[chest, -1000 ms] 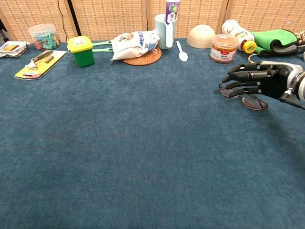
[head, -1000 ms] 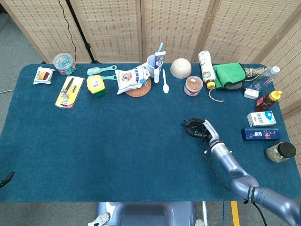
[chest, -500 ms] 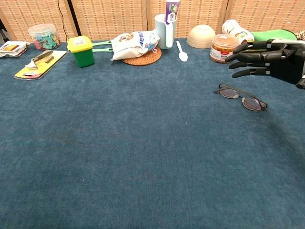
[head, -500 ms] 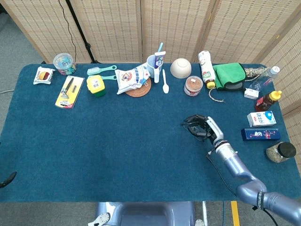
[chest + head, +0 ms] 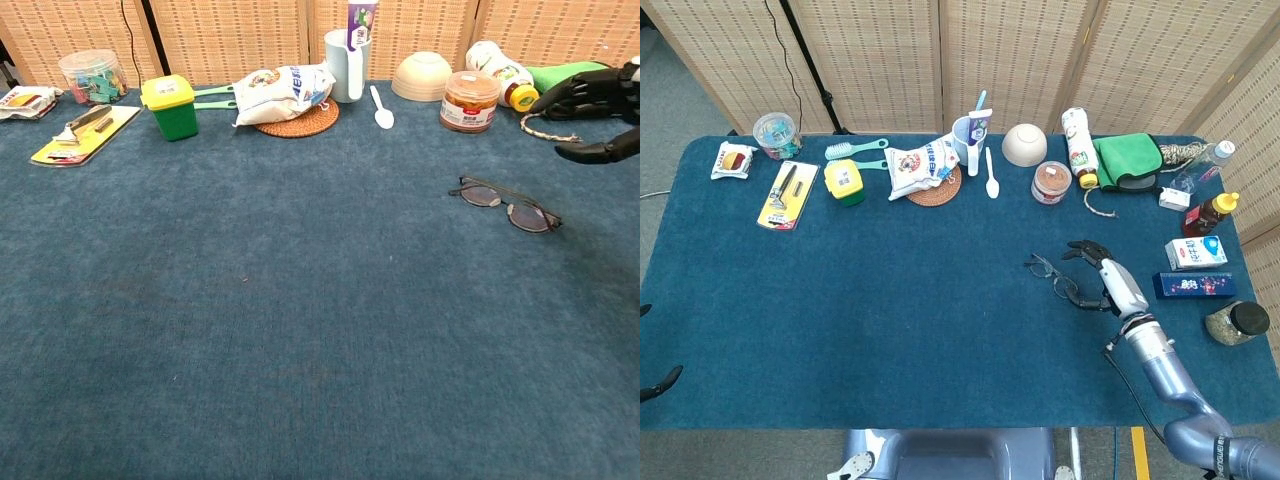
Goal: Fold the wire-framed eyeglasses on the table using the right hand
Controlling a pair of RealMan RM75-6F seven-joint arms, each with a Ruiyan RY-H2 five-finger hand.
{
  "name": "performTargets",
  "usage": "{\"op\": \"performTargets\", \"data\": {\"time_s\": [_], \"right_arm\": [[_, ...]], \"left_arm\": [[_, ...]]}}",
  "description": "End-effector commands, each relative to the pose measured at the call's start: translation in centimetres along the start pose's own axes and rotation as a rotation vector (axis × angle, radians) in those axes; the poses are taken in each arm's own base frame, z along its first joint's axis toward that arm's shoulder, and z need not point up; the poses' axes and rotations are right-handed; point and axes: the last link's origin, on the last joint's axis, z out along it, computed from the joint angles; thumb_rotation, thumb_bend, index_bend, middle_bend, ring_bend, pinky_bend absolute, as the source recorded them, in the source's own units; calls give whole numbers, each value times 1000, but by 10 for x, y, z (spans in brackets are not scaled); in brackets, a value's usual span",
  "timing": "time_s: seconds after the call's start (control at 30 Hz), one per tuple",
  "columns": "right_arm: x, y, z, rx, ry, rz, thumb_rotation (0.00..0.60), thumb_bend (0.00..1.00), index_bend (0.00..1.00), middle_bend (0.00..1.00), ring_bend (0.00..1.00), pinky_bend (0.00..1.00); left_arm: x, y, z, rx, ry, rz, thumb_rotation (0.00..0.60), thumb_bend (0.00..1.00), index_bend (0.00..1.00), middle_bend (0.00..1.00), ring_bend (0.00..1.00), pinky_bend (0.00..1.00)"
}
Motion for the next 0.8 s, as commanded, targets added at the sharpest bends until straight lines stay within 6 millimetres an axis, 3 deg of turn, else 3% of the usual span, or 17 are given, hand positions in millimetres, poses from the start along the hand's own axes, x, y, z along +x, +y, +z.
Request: {"op": "performTargets", "data": {"time_s": [0.03, 0.37, 0.8], "right_arm": [[11, 10, -35, -70, 106, -252, 600, 392, 266, 136, 28, 0], [23, 15, -81, -171, 236, -469, 600, 392, 261, 135, 16, 0], [31, 18, -129, -267, 307, -516, 600, 392, 252, 127, 0, 0]], "left_arm": [[-2, 0, 0, 1, 5, 11, 484, 191, 149, 38, 21, 0], [-2, -3, 0, -6, 47, 16, 484, 190, 165, 42, 30, 0], [-5, 0, -3, -12, 69, 5, 486, 191, 166, 42, 30, 0]]}}
